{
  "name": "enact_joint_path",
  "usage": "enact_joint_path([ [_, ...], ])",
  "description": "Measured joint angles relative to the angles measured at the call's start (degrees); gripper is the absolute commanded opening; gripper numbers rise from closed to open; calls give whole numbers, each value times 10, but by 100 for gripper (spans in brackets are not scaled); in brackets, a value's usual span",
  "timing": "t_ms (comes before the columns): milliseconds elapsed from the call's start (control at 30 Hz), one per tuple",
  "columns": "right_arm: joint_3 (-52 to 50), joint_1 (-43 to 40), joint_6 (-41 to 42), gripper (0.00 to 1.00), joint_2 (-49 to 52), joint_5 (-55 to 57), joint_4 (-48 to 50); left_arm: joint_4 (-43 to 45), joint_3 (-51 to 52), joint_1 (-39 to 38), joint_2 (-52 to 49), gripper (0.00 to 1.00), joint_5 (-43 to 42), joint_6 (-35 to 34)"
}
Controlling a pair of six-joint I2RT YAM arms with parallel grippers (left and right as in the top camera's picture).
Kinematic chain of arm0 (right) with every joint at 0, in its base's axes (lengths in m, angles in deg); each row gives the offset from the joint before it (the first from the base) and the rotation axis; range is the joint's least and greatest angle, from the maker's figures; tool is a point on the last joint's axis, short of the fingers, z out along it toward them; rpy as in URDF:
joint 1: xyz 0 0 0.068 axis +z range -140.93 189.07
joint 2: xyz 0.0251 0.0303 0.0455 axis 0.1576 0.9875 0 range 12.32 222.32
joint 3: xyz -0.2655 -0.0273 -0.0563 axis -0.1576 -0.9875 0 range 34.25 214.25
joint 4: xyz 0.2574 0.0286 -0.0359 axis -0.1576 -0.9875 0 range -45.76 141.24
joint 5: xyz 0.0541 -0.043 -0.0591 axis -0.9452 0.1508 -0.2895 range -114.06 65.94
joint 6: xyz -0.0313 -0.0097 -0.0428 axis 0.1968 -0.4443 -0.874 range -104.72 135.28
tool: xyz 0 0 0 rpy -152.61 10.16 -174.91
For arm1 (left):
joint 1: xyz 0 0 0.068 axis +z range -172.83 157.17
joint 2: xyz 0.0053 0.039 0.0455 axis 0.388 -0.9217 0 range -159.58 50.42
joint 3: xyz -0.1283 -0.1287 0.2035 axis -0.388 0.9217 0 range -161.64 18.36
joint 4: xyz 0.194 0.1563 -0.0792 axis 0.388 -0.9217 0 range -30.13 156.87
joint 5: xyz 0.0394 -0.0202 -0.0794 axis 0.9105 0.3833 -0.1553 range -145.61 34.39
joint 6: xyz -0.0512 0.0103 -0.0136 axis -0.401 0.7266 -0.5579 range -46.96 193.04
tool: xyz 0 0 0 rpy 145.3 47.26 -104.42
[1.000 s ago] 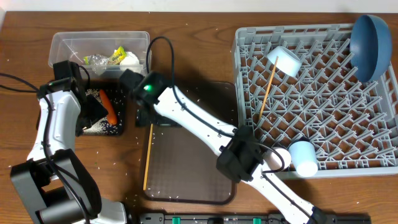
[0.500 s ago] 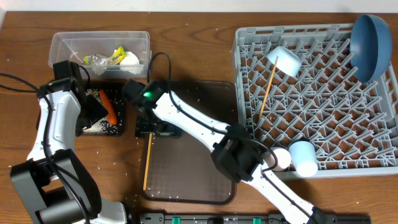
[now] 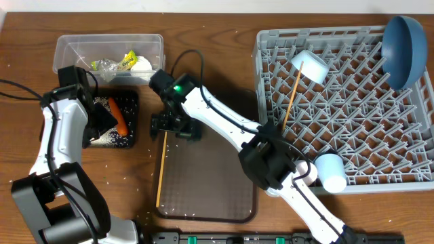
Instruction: Sort waste into correct bins and load items into the dishwasher rack
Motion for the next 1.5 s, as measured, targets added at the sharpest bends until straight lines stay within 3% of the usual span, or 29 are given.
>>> enact_joint_path([
  [167,45,-3,-103,99,-4,143,-52,4,0,0,0,63,0,0],
  [367,23,-18,-165,93,-9,246,17,5,0,0,0,64,0,0],
  [533,-53,-18,-184,92,-19,252,87,10,0,0,0,63,0,0],
  [733,-70,-10,-207,93,-27,251,122,25,0,0,0,64,0,0],
  [1500,-79,36,-348,95,-37,238,73,24,11,0,0,64,0,0],
])
